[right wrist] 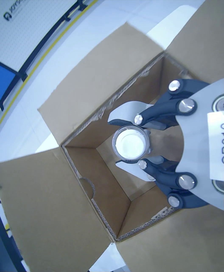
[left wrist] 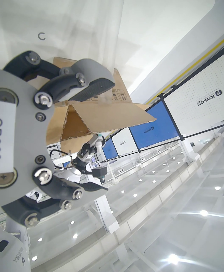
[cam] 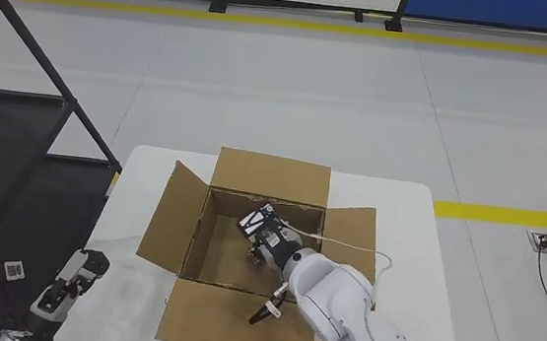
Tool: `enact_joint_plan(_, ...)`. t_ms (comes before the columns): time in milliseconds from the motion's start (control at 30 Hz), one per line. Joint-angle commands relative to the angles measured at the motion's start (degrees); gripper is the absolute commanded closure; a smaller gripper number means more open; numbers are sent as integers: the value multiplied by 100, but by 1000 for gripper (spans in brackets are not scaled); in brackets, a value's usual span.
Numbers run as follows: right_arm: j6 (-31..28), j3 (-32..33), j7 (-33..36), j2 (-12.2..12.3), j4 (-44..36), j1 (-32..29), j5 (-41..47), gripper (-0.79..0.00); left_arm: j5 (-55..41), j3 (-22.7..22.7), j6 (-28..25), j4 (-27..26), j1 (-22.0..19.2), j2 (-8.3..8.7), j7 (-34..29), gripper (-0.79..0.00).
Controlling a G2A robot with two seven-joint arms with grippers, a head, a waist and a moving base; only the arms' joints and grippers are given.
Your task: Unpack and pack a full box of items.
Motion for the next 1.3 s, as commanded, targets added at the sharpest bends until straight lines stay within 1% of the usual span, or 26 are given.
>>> enact_joint_plan(0, 29, 512, 96, 106, -670, -464, -152, 0, 91, 96, -24, -8, -32, -2, 30, -785)
enact_joint_plan(133, 105, 1621, 18, 276, -1561, -1335, -184, 0, 162, 181, -18, 1, -73, 1, 77, -785)
enact_joint_plan(167, 119, 1833, -34, 301, -1682, -1490, -163, 0, 163, 189, -14, 5, -81, 2, 82, -785)
enact_joint_plan(200, 171, 2249, -107, 345, -1876, -1795, -172, 0, 163, 202, -8, 17, -94, 4, 86, -785)
enact_joint_plan(267, 233, 2874, -331, 399, -2099, -2233, -142, 0, 172, 219, 5, 29, -113, 8, 92, -785)
enact_joint_plan(333, 369, 3482, -658, 433, -2150, -2639, -75, 0, 187, 245, 19, 38, -127, 11, 104, -785)
enact_joint_plan(400, 376, 3958, -1055, 448, -2097, -2992, 210, 0, 212, 284, 34, 39, -135, 11, 129, -785)
enact_joint_plan(467, 284, 4350, -1289, 464, -1893, -3252, 470, 0, 261, 327, 45, 34, -137, 10, 169, -785)
enact_joint_plan(533, 102, 4605, -1405, 476, -1576, -3365, 795, 0, 302, 370, 55, 17, -130, 9, 204, -785)
enact_joint_plan(600, -55, 4754, -1452, 491, -1162, -3351, 956, 0, 346, 401, 65, -4, -125, 9, 245, -785)
enact_joint_plan(733, -324, 4797, -1539, 517, -206, -3031, 1148, 0, 462, 462, 81, -68, -98, 8, 318, -785)
enact_joint_plan(867, -573, 4627, -1619, 534, 754, -2552, 1166, 0, 598, 535, 113, -148, -65, 4, 426, -785)
enact_joint_plan(1000, -675, 4475, -1616, 552, 1552, -2032, 1076, 0, 718, 599, 115, -209, -18, -2, 544, -785)
enact_joint_plan(1167, -875, 4398, -1653, 577, 2137, -1656, 1126, 0, 783, 614, 100, -226, 71, -10, 729, -785)
enact_joint_plan(1267, -1065, 4358, -1536, 602, 2351, -1489, 1111, 0, 790, 612, 95, -225, 104, -12, 804, -785)
